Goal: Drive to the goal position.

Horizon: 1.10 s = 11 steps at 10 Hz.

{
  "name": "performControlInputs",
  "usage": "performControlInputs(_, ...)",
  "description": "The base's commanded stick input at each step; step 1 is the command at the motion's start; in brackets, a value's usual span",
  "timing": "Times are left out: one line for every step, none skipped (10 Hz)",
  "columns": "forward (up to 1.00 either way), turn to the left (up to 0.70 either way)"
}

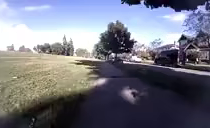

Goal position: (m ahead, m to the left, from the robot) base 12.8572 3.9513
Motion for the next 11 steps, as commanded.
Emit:
performControlInputs(1.0,0.0)
performControlInputs(1.0,0.0)
performControlInputs(1.0,0.0)
performControlInputs(1.0,0.0)
performControlInputs(1.0,0.0)
performControlInputs(0.83,0.0)
performControlInputs(0.22,0.0)
performControlInputs(0.37,0.0)
performControlInputs(0.52,0.0)
performControlInputs(0.67,0.0)
performControlInputs(0.81,0.0)
